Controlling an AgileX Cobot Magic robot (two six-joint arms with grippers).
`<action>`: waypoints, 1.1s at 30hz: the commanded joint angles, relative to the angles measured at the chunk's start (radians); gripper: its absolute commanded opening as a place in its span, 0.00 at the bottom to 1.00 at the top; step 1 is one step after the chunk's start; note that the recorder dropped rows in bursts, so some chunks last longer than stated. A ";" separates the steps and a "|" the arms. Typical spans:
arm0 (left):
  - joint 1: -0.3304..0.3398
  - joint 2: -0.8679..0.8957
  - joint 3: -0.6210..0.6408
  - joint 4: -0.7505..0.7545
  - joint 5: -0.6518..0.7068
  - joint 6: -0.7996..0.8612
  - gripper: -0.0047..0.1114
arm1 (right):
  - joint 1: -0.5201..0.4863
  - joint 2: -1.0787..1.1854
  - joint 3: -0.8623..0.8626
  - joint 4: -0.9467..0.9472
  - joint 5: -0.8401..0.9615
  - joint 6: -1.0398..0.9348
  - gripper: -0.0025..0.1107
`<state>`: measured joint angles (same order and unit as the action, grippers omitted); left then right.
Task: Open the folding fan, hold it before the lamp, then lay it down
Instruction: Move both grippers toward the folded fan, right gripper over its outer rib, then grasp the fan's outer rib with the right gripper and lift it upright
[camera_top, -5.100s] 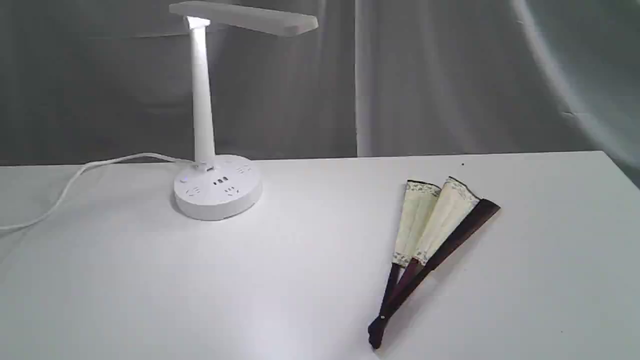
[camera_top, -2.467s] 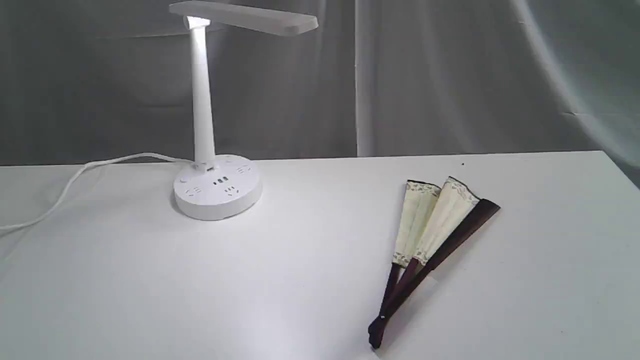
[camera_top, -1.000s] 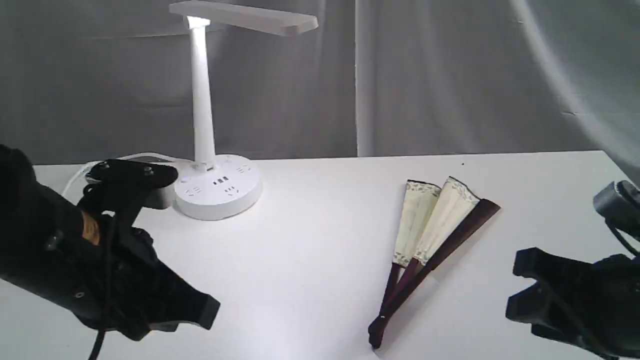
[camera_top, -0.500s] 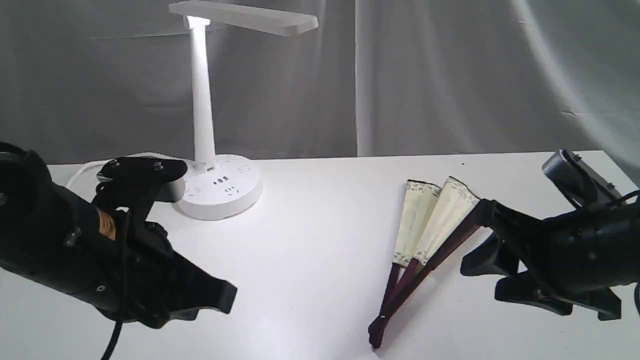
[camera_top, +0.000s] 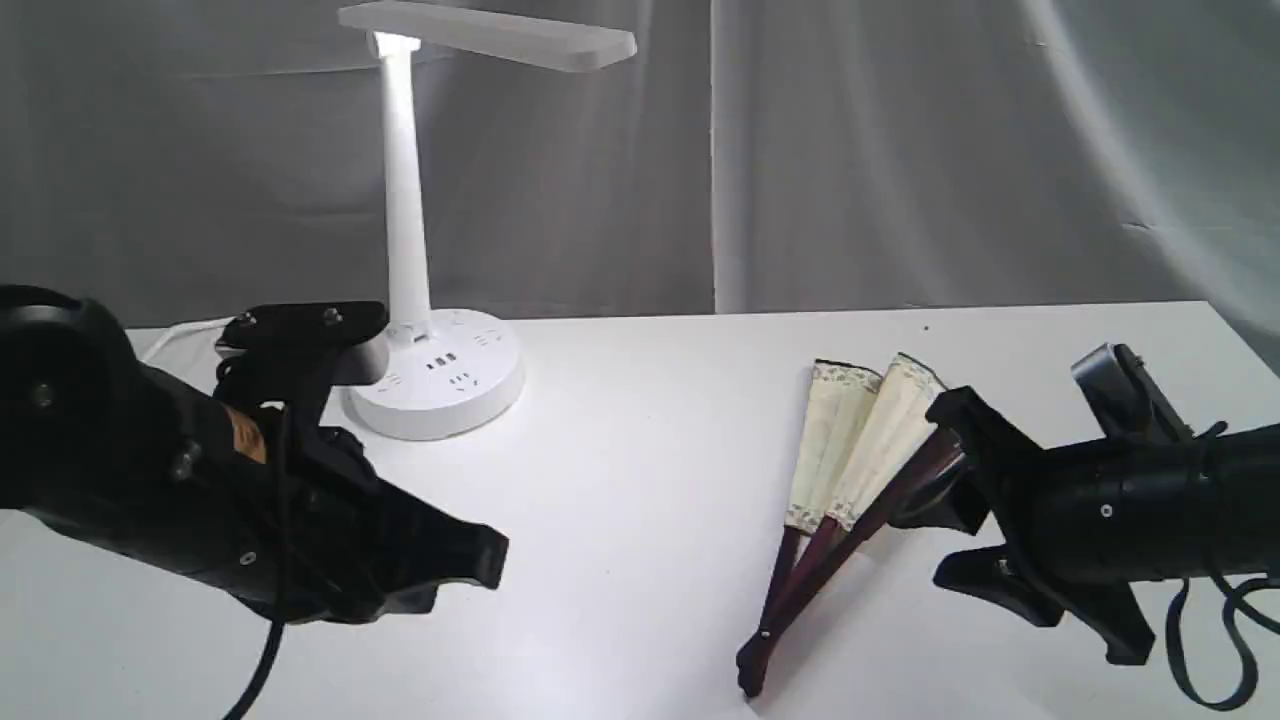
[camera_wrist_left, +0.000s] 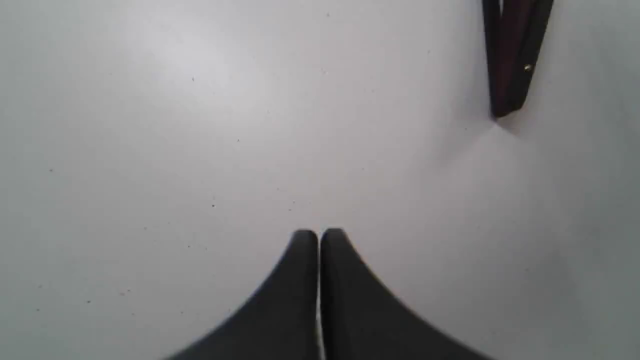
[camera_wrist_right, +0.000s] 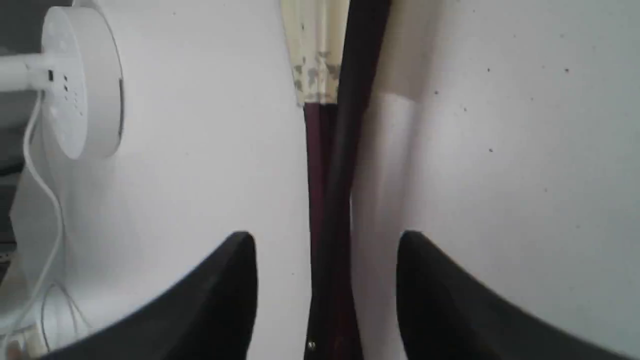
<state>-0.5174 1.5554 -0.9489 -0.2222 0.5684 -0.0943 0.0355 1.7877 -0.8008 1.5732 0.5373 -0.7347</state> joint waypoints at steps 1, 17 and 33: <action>-0.007 0.047 -0.041 0.018 0.068 -0.002 0.04 | 0.004 0.044 -0.005 0.158 0.019 -0.120 0.41; -0.007 0.099 -0.139 0.080 0.151 -0.002 0.04 | 0.004 0.229 -0.143 0.171 -0.029 -0.093 0.41; -0.007 0.099 -0.139 0.080 0.135 -0.002 0.04 | 0.004 0.334 -0.236 0.171 0.007 0.006 0.41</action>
<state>-0.5174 1.6577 -1.0845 -0.1443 0.7091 -0.0943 0.0355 2.1147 -1.0341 1.7507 0.5640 -0.7348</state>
